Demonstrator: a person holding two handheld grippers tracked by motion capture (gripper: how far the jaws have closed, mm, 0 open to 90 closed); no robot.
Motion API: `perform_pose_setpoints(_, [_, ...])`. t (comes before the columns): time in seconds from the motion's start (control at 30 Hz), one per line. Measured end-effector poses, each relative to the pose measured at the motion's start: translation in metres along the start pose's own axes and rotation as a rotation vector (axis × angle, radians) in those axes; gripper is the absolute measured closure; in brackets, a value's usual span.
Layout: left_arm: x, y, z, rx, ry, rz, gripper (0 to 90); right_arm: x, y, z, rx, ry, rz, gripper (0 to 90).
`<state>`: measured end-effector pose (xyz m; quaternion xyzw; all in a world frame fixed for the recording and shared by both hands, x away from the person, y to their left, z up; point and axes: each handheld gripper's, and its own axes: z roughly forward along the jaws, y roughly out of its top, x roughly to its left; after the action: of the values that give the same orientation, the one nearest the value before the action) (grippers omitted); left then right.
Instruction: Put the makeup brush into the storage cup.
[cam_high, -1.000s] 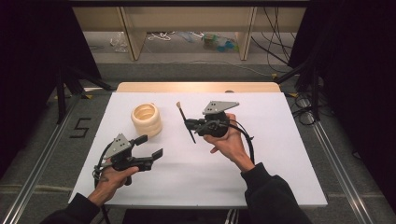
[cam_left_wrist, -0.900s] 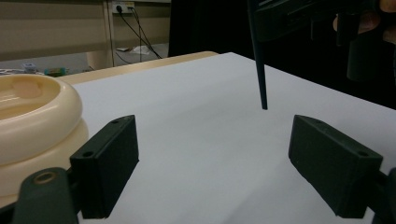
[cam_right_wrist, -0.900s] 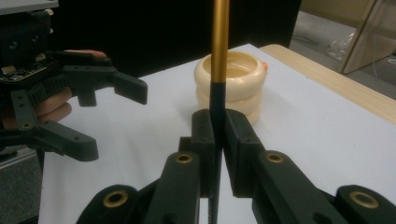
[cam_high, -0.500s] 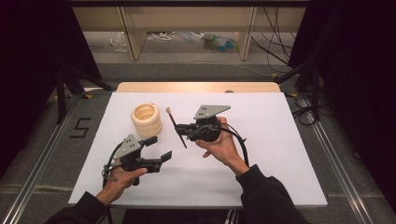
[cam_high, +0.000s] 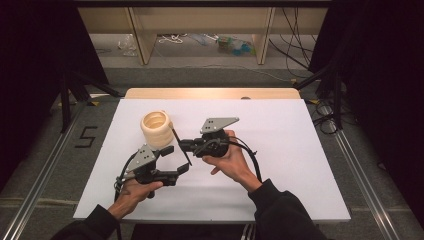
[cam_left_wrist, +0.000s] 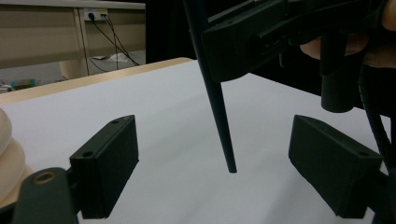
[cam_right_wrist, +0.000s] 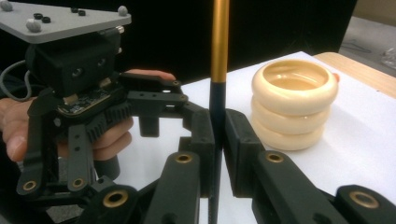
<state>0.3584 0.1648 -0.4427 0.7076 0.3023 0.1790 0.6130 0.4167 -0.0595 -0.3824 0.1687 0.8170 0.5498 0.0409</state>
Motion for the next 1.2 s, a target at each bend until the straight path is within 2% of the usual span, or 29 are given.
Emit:
perform_pose_setpoints(0.07, [0.000, 0.001, 0.000, 0.000, 0.002, 0.021, 16.4, 0.002, 0.000, 0.001, 0.004, 0.010, 0.012, 83.3])
perform_pose_setpoints(0.17, [0.000, 0.001, 0.000, 0.001, -0.001, 0.023, 20.5, 0.003, 0.000, 0.003, -0.003, 0.011, -0.004, 83.3])
perform_pose_setpoints(0.2, [0.000, 0.001, 0.000, 0.003, -0.005, 0.023, 23.2, 0.004, 0.000, 0.003, 0.001, 0.019, 0.006, 83.3])
perform_pose_setpoints(0.23, [0.001, 0.000, 0.002, -0.011, -0.016, 0.017, 24.6, 0.004, 0.000, 0.004, -0.001, 0.020, -0.003, 83.3])
perform_pose_setpoints(0.27, [0.002, 0.001, 0.001, 0.000, -0.004, 0.031, 25.1, 0.005, 0.000, 0.004, -0.005, 0.021, -0.010, 83.3])
perform_pose_setpoints(0.43, [0.001, 0.001, 0.002, -0.003, -0.014, 0.027, 30.8, 0.007, 0.000, 0.006, 0.002, 0.032, 0.002, 83.3])
perform_pose_setpoints(0.47, [0.001, 0.001, 0.002, -0.002, -0.016, 0.034, 31.5, 0.007, 0.000, 0.006, -0.007, 0.028, -0.014, 83.3])
perform_pose_setpoints(0.6, [0.002, 0.001, 0.003, -0.006, -0.020, 0.042, 35.5, 0.008, 0.000, 0.006, -0.008, 0.033, -0.010, 83.3])
perform_pose_setpoints(0.67, [0.001, 0.001, 0.003, -0.010, -0.012, 0.037, 38.2, 0.009, 0.000, 0.007, 0.002, 0.036, -0.001, 83.3])
perform_pose_setpoints(0.77, [0.002, 0.001, 0.003, -0.012, -0.016, 0.039, 41.1, 0.009, 0.000, 0.008, -0.005, 0.036, -0.014, 83.3])
perform_pose_setpoints(0.8, [0.001, 0.001, 0.003, -0.011, -0.024, 0.026, 41.8, 0.010, 0.001, 0.008, -0.005, 0.035, -0.016, 83.3])
perform_pose_setpoints(0.93, [0.002, 0.002, 0.002, -0.014, -0.024, 0.028, 46.1, 0.012, 0.000, 0.009, -0.005, 0.041, -0.004, 83.3])
perform_pose_setpoints(1.0, [0.003, 0.002, 0.002, -0.013, -0.032, 0.030, 48.3, 0.011, 0.000, 0.010, -0.012, 0.037, -0.014, 83.3])
perform_pose_setpoints(1.07, [0.002, 0.002, 0.002, -0.015, -0.025, 0.015, 50.2, 0.011, 0.000, 0.009, -0.006, 0.039, -0.016, 83.3])
perform_pose_setpoints(1.2, [0.002, 0.002, 0.002, -0.013, -0.032, 0.013, 52.4, 0.011, 0.000, 0.009, -0.004, 0.040, -0.011, 83.3])
